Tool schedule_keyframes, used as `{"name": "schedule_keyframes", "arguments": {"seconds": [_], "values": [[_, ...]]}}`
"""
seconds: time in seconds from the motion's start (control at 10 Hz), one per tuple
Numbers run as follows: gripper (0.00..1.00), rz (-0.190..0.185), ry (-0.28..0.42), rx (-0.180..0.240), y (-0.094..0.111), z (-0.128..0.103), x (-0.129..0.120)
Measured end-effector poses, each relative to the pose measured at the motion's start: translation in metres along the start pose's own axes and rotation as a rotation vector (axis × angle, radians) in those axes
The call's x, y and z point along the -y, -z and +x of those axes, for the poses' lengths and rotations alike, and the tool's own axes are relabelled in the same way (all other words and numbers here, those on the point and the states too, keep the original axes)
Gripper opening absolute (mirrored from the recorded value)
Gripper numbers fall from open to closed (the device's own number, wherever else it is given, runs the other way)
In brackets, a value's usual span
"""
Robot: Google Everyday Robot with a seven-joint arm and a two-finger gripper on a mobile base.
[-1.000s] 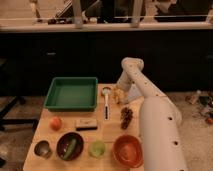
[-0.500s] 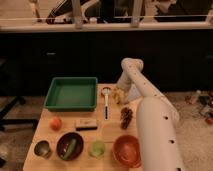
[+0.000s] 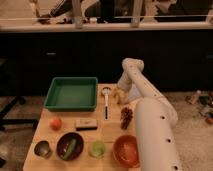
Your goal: Place banana in red bowl
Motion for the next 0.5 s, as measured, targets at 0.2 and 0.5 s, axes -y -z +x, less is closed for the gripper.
{"name": "schedule_keyframes", "arguments": {"seconds": [0.2, 0.5], "values": [[0.37, -0.006, -0.018, -0.002, -0.0002, -0.0008, -0.0003], [0.08, -0.012, -0.021, -0.002, 0.0000, -0.0024, -0.0002]]}}
